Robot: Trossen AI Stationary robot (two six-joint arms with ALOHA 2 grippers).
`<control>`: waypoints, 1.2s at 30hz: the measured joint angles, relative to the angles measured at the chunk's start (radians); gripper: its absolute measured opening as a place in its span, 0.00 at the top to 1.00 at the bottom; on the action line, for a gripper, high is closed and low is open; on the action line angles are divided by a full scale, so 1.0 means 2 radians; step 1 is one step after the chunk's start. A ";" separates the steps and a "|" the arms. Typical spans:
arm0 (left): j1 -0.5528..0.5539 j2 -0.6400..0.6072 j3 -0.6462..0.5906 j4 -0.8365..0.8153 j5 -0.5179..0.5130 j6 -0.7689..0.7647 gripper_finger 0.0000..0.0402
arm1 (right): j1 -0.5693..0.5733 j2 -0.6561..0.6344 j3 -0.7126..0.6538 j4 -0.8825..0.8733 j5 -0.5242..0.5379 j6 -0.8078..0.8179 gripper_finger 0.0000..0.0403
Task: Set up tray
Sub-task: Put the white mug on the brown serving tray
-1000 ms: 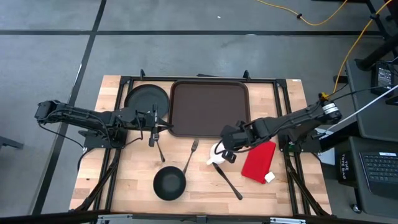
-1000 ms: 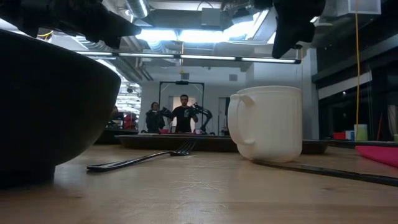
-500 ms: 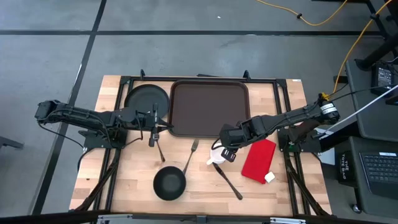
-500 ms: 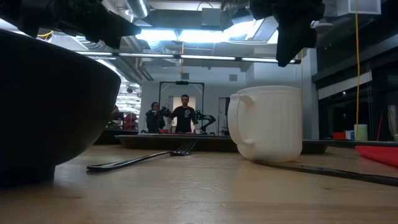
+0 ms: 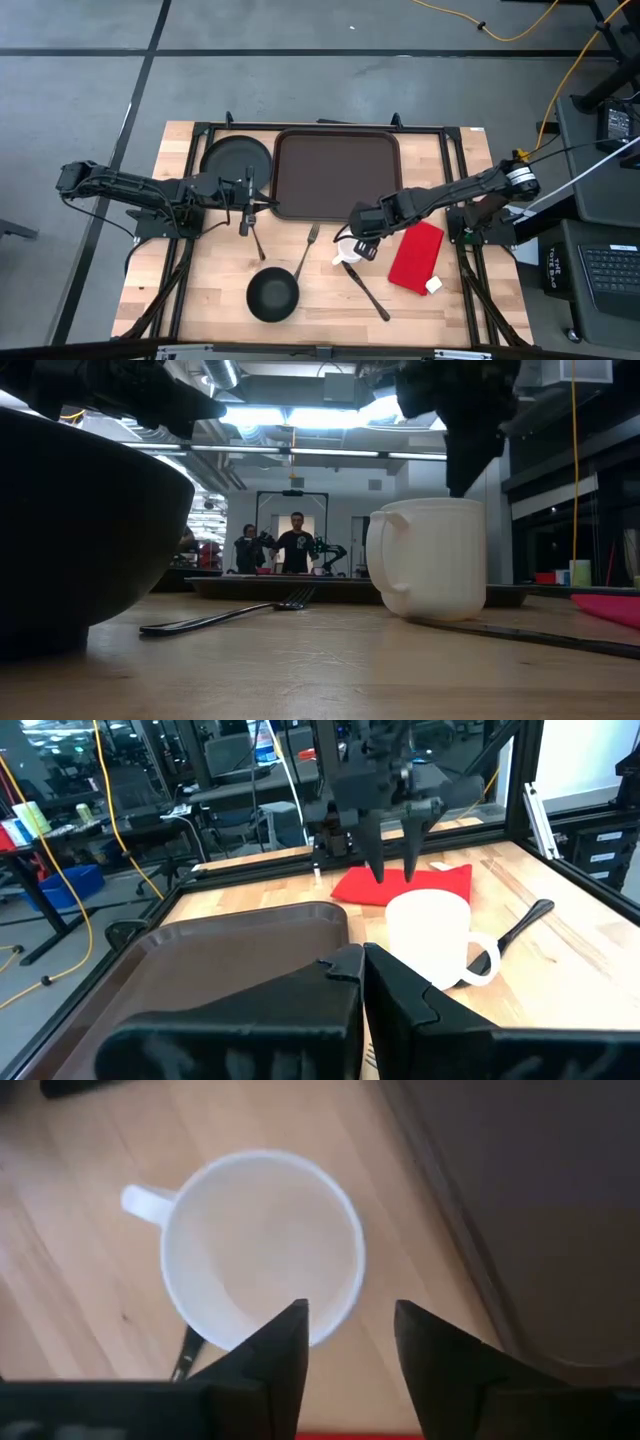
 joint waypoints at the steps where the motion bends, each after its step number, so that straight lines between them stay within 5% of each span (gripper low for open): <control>1: 0.000 0.000 0.000 0.000 0.000 0.000 0.99 | 0.000 0.000 -0.006 0.001 0.000 0.000 0.62; 36: 0.000 0.000 0.000 -0.004 0.001 -0.001 0.99 | -0.001 0.036 -0.024 0.055 0.002 0.003 0.62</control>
